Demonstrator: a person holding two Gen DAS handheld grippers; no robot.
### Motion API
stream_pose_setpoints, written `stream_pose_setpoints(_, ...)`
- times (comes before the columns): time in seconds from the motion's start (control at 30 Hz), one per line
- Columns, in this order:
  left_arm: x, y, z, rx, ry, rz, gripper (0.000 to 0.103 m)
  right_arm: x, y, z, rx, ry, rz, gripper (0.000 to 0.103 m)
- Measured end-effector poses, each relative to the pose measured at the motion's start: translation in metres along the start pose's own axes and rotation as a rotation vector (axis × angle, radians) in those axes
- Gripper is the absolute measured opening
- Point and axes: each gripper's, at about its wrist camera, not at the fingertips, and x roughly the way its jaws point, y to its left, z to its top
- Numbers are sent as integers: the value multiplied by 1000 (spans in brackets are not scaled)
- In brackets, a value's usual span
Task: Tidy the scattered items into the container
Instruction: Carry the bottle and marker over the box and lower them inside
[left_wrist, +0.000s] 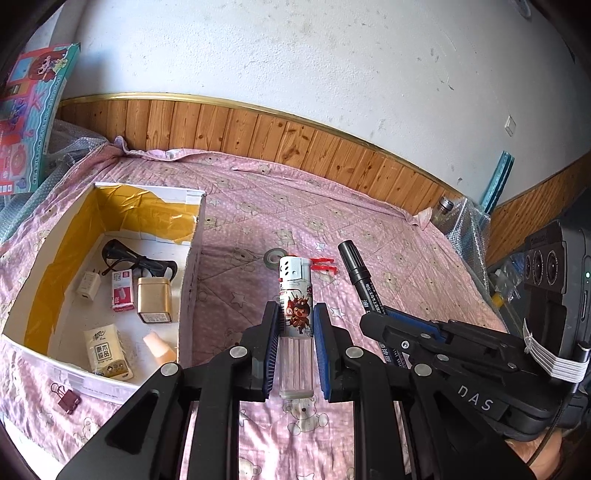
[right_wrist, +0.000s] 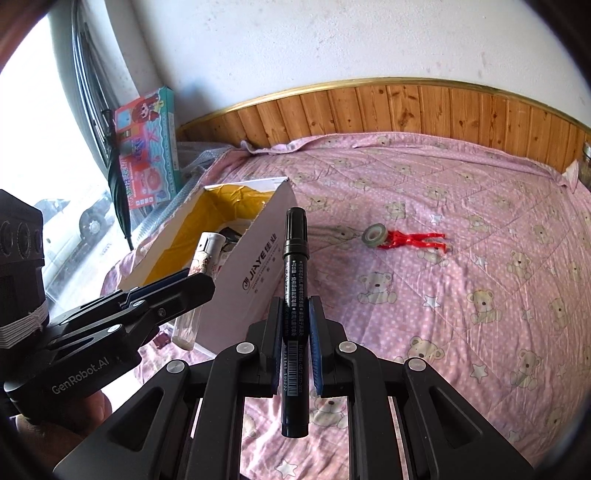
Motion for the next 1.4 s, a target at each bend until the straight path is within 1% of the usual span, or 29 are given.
stream_pose_setpoints(0.37, -27, 45, 10, -63, -55, 24, 19, 15, 48, 24, -81, 5, 36, 14)
stream_pose_setpoints(0.6, -40, 83, 12, -120, -79, 53, 19, 31, 77, 35, -123, 23, 68, 14)
stream_pose_setpoints(1.0, -48, 130, 13, -188, -79, 93, 19, 59, 115, 51, -155, 51, 116, 14)
stream_pose_setpoints(1.2, -44, 153, 15, -224, -57, 128, 19, 74, 133, 57, -171, 73, 139, 14)
stream_pose_setpoints(1.4, -39, 172, 20, -246, -33, 142, 19, 90, 144, 65, -183, 93, 153, 14)
